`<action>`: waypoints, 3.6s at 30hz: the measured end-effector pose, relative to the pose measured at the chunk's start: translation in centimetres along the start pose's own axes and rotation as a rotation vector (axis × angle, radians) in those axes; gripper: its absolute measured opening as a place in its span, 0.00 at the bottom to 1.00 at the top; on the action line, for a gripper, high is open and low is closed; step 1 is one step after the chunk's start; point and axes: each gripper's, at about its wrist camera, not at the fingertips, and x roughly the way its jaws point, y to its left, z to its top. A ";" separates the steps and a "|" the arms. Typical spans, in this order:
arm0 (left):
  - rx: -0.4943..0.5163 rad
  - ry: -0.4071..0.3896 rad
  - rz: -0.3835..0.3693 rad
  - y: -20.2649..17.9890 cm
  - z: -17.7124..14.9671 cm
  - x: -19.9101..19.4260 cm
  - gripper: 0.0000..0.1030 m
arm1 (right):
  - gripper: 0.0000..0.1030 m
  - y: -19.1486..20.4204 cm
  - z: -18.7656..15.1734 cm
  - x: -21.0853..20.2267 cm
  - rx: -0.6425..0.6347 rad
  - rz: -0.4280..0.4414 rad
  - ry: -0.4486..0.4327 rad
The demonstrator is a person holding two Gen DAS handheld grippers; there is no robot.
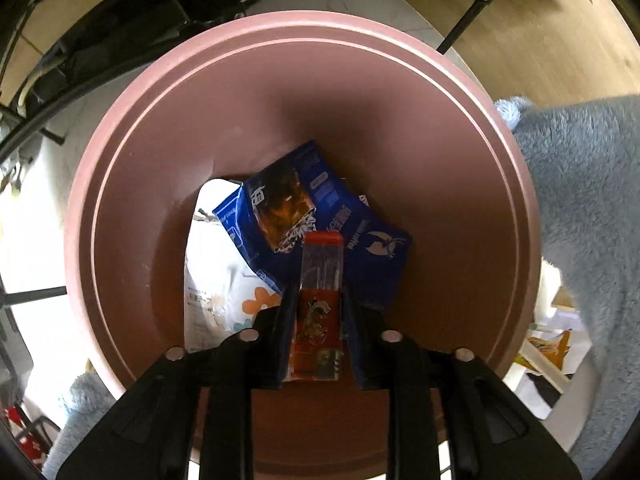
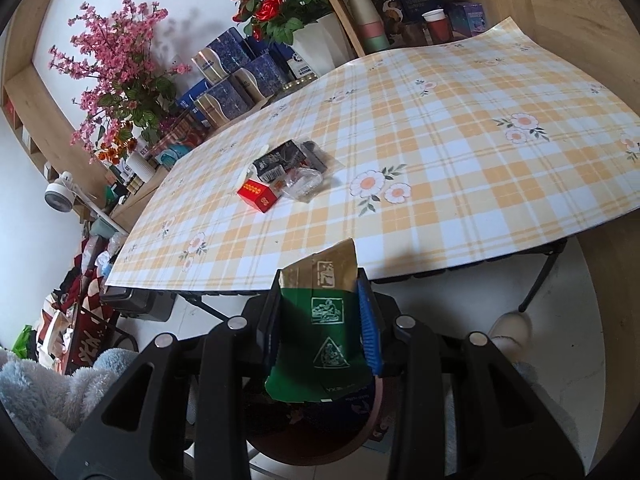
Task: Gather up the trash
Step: 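Carry the red tube over the bin and open the left tool, then lower the green tea bag into the bin and open the right tool, then grasp the black 'Face' tissue pack on the table with the right tool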
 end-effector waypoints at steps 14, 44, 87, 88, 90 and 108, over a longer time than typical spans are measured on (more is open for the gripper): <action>-0.078 -0.362 0.010 2.1 -2.5 -11.2 0.80 | 0.34 2.8 -1.9 1.9 -0.057 0.014 0.094; -0.305 -0.640 0.107 6.3 -8.6 -18.8 0.91 | 0.35 5.0 -11.8 18.4 -0.108 -0.169 0.572; -0.451 -0.690 0.073 9.1 -9.0 -19.9 0.91 | 0.94 7.5 -4.1 9.9 -0.193 -0.183 0.173; -0.447 -0.689 0.062 9.2 -8.7 -20.0 0.91 | 0.94 7.3 -3.8 9.7 -0.195 -0.182 0.163; -0.430 -0.694 0.058 9.1 -8.1 -20.4 0.91 | 0.94 6.7 -2.2 9.1 -0.188 -0.186 0.139; -0.370 -0.742 0.148 10.1 -5.0 -25.0 0.91 | 0.94 8.0 12.8 17.9 -0.362 -0.134 0.174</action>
